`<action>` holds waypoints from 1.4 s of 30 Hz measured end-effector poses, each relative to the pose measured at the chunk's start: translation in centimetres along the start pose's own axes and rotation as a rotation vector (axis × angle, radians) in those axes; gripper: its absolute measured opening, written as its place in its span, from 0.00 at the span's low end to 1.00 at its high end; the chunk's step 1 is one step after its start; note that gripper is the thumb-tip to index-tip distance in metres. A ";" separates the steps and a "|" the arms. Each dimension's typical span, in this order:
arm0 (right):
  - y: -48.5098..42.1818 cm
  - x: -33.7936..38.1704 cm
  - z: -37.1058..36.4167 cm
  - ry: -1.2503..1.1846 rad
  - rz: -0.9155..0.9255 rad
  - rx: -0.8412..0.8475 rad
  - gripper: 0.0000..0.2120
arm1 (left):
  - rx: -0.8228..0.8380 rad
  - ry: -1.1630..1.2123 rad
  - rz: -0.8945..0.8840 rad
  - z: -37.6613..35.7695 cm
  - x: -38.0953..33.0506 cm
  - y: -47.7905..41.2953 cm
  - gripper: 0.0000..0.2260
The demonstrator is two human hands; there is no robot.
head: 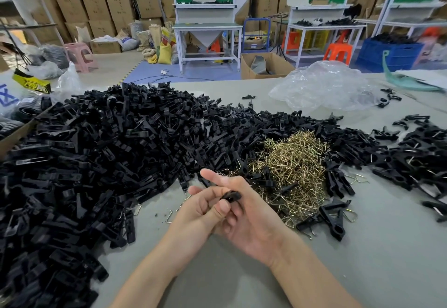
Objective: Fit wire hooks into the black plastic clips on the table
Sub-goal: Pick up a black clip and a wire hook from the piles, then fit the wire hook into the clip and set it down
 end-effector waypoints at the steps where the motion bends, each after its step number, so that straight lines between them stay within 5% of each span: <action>1: -0.1 -0.1 0.1 -0.013 -0.005 -0.009 0.21 | -0.001 -0.003 0.005 0.0 0.1 0.0 0.11; 9: -0.3 -1.0 0.8 -0.281 -0.055 -0.022 0.18 | -0.007 -0.088 0.033 0.0 0.5 0.1 0.12; 17: -0.2 -1.2 1.5 -0.271 -0.062 -0.047 0.21 | -0.012 -0.245 0.021 -0.1 -0.1 0.4 0.20; 25: -0.1 -1.2 1.4 -0.242 -0.057 -0.041 0.19 | 0.003 -0.275 0.026 -0.5 -0.6 0.7 0.09; 31: -0.1 -0.9 1.0 -0.288 -0.040 -0.018 0.25 | 0.015 -0.303 0.008 -0.9 -1.2 0.5 0.12; 36: -0.2 -0.4 0.9 -0.235 -0.020 -0.004 0.20 | -0.015 -0.184 -0.002 -1.0 -1.1 0.3 0.15; 42: -0.5 0.1 0.8 -0.141 0.027 -0.024 0.30 | -0.134 -0.055 -0.022 0.7 -0.8 0.0 0.14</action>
Point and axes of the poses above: each hand's wrist, its own y-axis away from the middle knuckle, its own z-axis out of the back of the hand, x = y × z, the point moved 10 cm from there along -y, towards the middle knuckle, and after that the axes turned 3 degrees about x, right-handed, at the moved point
